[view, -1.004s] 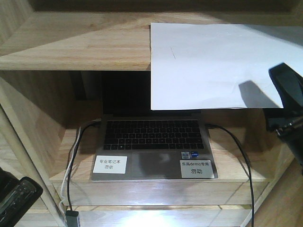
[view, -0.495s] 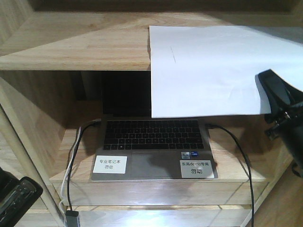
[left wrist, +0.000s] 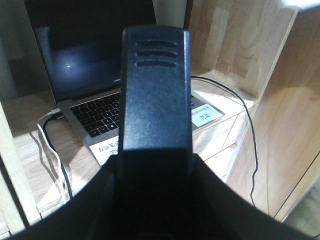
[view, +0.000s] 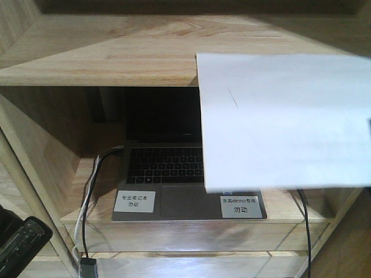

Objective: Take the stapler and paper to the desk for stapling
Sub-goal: 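Pull the paper off the shelf toward the robot with the right gripper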

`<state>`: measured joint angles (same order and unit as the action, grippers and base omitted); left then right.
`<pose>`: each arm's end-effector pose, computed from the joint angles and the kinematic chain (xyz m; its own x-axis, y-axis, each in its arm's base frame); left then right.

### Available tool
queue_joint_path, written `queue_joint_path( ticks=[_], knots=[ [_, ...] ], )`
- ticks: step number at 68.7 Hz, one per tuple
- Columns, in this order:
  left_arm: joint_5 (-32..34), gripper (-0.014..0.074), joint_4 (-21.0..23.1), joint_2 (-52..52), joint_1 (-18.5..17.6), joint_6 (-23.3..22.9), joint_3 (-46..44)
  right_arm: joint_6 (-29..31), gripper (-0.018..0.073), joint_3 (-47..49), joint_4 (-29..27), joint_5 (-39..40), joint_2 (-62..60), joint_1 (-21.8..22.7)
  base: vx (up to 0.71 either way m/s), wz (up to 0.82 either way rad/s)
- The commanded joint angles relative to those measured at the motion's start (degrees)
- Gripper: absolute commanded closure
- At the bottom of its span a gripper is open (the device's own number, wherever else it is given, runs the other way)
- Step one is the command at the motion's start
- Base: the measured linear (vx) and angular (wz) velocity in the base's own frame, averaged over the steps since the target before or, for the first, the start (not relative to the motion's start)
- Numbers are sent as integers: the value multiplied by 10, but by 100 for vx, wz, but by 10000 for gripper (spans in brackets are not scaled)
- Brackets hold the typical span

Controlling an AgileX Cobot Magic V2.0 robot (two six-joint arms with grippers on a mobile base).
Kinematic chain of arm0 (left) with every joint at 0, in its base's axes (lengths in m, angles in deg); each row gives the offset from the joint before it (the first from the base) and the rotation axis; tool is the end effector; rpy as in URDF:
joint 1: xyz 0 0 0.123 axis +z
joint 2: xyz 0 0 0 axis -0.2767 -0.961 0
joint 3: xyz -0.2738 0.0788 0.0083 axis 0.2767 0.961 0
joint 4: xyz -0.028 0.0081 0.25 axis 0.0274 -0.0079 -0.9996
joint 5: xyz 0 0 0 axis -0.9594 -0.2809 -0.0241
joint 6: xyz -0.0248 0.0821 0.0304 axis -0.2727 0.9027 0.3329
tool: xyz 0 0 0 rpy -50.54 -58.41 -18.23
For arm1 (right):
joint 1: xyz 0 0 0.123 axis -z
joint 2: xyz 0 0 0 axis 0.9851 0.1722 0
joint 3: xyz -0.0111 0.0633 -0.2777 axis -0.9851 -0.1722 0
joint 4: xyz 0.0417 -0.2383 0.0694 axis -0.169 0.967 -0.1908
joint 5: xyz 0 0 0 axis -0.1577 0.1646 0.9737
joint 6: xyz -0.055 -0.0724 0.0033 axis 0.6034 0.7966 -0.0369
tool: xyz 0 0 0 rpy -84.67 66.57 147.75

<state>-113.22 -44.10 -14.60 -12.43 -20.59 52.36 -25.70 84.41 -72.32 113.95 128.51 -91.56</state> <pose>0.0197 -0.0274 0.2996 -0.3103 0.0975 -0.9456 0.5871 0.8020 -0.1099 0.1147 0.0386 0.2764 -0.1843 0.9354 -0.3018 -0.6007 0.1358 0.7878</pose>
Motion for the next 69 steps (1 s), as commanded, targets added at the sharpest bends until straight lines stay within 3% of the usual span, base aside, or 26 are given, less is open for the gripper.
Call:
queue_joint_path(
  ticks=[1, 17, 25, 48, 69],
  knots=[
    [68, 603, 13, -6, -1, -1, -17, 20, 561, -8, -1, 103, -39, -1, 0, 0],
    [68, 603, 13, -6, -1, -1, -17, 20, 561, -75, 1, 92, -127, -1, 0, 0],
    [68, 603, 13, -6, -1, -1, -17, 21, 561, -75, 23, 56, -169, -1, 0, 0],
    [67, 603, 13, -7, -1, -1, -17, 28, 561, -75, -13, -105, -230, -1, 0, 0],
    [67, 603, 13, -7, -1, -1, -17, 30, 561, -75, -14, -125, -230, -1, 0, 0]
  ],
)
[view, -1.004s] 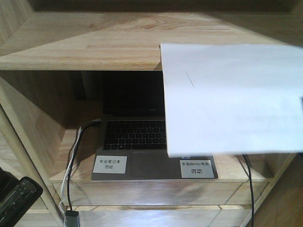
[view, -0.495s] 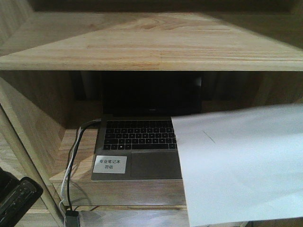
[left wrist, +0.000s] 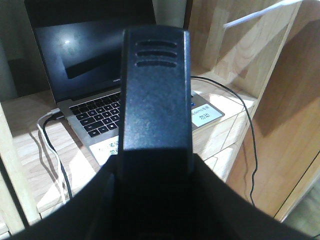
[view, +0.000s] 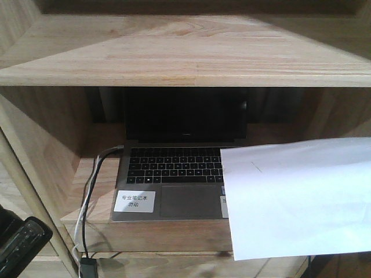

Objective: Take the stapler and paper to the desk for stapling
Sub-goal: 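Pull the paper off the shelf toward the robot with the right gripper, then drive the base away from the shelf toward the desk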

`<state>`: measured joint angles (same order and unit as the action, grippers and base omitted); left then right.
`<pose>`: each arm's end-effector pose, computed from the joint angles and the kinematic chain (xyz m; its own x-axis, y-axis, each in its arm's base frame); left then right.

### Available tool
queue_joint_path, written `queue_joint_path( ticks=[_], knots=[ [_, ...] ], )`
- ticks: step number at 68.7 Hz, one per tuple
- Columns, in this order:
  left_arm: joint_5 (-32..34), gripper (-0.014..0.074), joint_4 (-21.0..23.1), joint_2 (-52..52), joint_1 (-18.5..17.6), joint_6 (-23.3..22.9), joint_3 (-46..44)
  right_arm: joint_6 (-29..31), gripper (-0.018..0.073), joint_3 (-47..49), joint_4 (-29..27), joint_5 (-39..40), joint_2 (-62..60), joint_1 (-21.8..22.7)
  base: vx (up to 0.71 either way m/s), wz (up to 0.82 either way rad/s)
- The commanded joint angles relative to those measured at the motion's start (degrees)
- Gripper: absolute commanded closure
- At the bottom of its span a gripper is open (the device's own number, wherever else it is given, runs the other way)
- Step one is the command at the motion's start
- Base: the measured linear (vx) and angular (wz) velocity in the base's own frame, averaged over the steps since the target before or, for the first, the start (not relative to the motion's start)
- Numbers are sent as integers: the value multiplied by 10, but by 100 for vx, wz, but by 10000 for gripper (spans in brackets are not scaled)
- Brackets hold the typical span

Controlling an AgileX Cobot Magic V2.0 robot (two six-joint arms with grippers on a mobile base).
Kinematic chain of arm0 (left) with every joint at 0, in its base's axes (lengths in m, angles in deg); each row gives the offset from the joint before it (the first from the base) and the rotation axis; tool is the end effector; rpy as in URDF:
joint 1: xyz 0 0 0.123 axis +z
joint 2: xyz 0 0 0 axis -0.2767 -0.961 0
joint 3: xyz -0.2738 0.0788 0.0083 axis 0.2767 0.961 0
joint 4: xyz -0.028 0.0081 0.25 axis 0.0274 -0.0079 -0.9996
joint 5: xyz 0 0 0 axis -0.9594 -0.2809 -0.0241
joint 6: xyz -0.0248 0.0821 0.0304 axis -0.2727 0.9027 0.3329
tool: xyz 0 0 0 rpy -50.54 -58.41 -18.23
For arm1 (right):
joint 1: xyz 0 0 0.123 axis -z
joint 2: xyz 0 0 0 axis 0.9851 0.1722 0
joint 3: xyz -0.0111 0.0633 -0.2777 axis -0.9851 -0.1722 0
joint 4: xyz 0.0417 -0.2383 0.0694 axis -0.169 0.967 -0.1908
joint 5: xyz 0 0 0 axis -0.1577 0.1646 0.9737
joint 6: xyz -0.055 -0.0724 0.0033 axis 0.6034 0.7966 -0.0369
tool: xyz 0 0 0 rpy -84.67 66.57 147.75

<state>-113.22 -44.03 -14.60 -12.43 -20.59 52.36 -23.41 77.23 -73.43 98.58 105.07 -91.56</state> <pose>0.0196 -0.0275 0.2996 -0.3107 0.0968 -0.9456 0.5874 0.8016 -0.1110 0.0663 0.0251 0.2558 -0.1075 0.9365 -0.3337 -0.6133 0.2018 0.7637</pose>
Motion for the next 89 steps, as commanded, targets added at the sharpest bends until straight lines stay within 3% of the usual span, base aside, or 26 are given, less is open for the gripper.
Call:
queue_joint_path(
  ticks=[1, 89],
  knots=[
    [67, 603, 13, -7, -1, -1, -17, 7, 561, -3, -3, 29, 4, -1, 0, 0],
    [67, 603, 13, -7, -1, -1, -17, 7, 561, -2, -1, 27, 4, -1, -4, 3]
  ],
)
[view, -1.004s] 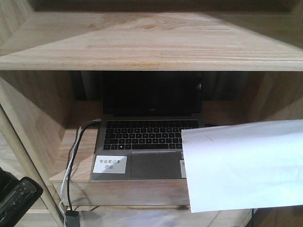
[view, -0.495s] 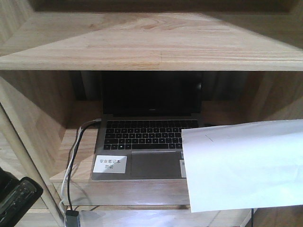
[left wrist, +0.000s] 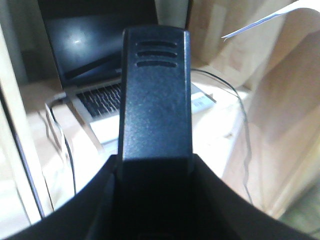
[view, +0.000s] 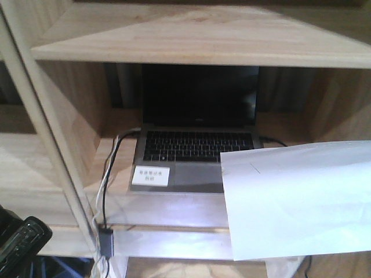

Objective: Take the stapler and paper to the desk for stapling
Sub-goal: 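Drive the base away from the shelf toward the desk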

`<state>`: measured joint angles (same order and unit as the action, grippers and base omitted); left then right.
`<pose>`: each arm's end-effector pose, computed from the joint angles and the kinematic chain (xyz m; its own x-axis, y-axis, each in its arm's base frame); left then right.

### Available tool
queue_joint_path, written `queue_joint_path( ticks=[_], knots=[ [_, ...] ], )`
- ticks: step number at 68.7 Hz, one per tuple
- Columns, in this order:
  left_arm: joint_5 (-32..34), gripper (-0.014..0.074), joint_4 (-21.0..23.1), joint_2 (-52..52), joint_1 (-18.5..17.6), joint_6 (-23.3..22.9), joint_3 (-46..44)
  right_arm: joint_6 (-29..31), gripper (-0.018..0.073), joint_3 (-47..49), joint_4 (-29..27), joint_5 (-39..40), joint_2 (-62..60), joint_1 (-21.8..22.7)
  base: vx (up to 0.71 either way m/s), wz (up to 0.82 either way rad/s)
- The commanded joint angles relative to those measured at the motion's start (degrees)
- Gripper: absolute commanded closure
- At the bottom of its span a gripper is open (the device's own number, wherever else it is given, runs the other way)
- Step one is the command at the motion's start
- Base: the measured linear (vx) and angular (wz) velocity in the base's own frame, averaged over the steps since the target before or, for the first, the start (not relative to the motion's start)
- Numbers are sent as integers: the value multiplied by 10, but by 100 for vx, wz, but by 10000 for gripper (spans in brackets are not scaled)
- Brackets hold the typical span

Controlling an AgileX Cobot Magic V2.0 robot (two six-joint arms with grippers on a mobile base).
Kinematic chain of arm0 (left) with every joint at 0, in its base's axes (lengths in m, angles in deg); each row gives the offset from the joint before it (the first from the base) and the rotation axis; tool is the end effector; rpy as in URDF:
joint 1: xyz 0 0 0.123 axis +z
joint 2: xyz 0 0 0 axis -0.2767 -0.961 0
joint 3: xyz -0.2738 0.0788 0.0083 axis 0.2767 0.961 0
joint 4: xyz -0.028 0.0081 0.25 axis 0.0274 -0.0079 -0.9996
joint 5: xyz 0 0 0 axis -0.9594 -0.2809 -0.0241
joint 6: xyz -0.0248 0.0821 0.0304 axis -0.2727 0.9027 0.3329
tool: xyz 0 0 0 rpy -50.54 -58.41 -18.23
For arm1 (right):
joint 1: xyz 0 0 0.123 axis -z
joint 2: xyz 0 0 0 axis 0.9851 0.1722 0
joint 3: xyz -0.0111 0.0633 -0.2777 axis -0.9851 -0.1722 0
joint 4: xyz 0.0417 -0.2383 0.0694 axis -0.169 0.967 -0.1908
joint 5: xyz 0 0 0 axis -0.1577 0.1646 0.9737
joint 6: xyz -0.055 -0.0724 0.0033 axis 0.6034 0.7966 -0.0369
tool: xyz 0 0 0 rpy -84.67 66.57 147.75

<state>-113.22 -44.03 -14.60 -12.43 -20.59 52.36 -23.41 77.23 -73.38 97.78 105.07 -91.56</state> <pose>0.0196 -0.0275 0.2996 -0.3107 0.0968 -0.9456 0.5874 0.8016 -0.1110 0.0670 0.0252 0.2548 -0.1101 0.9353 -0.3362 -0.6027 0.2061 0.7709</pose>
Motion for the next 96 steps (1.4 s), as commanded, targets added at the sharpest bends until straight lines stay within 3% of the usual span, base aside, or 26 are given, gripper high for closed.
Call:
queue_joint_path(
  ticks=[1, 62, 96],
  knots=[
    [67, 603, 13, -7, -1, -1, -17, 7, 561, -2, -1, 35, 4, -1, -25, 2],
    [67, 603, 13, -7, -1, -1, -17, 7, 561, -2, -1, 36, 4, -1, -23, -6],
    [67, 603, 13, -7, -1, -1, -17, 7, 561, -2, -1, 36, 4, -1, -5, 18]
  ],
)
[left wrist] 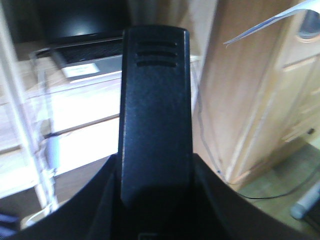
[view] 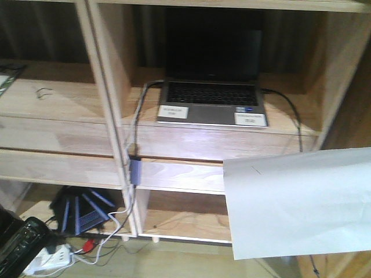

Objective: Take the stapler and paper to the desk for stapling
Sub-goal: 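Drive the base away from the shelf toward the desk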

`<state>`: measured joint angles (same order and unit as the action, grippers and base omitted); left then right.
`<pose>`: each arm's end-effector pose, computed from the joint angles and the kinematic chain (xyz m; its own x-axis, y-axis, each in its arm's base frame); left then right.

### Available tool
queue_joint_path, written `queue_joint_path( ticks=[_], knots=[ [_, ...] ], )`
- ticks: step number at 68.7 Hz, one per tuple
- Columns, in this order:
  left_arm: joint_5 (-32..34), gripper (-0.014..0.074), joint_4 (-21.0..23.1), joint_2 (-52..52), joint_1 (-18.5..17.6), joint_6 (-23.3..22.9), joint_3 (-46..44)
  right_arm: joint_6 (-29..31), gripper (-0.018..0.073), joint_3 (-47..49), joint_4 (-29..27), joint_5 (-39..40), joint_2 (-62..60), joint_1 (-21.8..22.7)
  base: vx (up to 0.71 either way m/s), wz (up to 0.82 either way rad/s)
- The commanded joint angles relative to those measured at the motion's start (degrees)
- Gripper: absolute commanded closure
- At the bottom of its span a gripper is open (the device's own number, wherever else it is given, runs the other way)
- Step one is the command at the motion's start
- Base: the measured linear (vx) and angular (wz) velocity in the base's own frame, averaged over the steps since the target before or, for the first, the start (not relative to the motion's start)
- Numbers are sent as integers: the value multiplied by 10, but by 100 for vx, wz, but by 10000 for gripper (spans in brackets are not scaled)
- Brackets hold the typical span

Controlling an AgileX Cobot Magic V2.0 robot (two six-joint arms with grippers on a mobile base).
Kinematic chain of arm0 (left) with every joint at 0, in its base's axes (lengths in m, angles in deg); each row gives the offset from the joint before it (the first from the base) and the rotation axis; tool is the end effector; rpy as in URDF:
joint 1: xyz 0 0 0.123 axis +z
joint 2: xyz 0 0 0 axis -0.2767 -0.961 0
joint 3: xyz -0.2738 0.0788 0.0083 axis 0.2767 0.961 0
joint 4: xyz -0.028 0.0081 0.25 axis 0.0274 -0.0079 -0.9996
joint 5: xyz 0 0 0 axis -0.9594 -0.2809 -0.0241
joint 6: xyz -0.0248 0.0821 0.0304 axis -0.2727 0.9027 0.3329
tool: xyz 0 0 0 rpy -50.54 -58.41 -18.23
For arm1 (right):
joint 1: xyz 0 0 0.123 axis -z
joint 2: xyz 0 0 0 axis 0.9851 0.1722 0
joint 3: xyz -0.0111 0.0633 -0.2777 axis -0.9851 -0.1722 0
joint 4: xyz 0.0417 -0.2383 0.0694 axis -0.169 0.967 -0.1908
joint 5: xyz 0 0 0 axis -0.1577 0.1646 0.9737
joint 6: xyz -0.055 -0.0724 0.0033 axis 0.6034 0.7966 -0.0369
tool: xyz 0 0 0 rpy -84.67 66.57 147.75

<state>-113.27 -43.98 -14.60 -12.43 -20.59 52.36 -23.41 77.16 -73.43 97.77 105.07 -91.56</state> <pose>0.0196 -0.0275 0.2995 -0.3117 0.0967 -0.9452 0.5878 0.8013 -0.1118 0.0670 0.0251 0.2544 -0.1104 0.9355 -0.3355 -0.6015 0.2059 0.7719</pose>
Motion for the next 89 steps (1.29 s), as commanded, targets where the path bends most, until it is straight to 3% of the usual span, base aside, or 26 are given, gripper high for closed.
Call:
queue_joint_path(
  ticks=[1, 89],
  knots=[
    [67, 603, 12, -7, -1, -1, -17, 7, 561, -2, -1, 36, 4, -1, -3, 46],
    [67, 603, 12, -7, -1, -1, -17, 7, 561, -2, -1, 36, 4, -1, 2, 63]
  ],
)
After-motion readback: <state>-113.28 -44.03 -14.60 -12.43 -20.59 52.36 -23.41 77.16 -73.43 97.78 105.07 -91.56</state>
